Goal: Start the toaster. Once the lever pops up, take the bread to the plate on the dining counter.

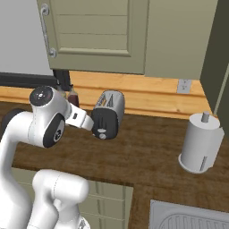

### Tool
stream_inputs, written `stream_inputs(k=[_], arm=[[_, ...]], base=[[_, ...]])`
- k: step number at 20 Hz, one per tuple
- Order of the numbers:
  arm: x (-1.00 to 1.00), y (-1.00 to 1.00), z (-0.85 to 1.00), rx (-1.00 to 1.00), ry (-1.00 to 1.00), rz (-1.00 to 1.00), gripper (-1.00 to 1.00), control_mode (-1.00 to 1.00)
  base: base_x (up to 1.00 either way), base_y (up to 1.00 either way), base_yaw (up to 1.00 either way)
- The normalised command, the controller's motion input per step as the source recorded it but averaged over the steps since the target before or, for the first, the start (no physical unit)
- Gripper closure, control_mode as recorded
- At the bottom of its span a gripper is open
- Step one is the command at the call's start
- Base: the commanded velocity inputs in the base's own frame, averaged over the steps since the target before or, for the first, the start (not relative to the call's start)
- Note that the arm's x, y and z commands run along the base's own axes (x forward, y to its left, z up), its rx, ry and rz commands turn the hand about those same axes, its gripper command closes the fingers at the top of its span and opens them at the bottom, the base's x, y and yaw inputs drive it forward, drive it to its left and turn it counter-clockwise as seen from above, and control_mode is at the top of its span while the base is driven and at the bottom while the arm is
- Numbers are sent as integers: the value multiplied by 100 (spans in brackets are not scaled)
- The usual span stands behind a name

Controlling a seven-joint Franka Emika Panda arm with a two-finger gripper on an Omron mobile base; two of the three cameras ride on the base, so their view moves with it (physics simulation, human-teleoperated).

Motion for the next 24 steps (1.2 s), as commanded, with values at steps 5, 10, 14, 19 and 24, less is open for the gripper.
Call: stream_inputs(k=[5, 10, 14, 19, 24], arm=[[0, 0, 0, 0, 0, 0, -100, -100], [0, 0, 0, 0, 0, 0, -100, -100], [0, 0, 0, 0, 0, 0, -100, -100], [0, 0, 0, 0, 0, 0, -100, -100], [0, 0, 0, 0, 0, 0, -100, -100]], base=[[0, 0, 0], [0, 0, 0], [0, 0, 0], [0, 0, 0], [0, 0, 0]])
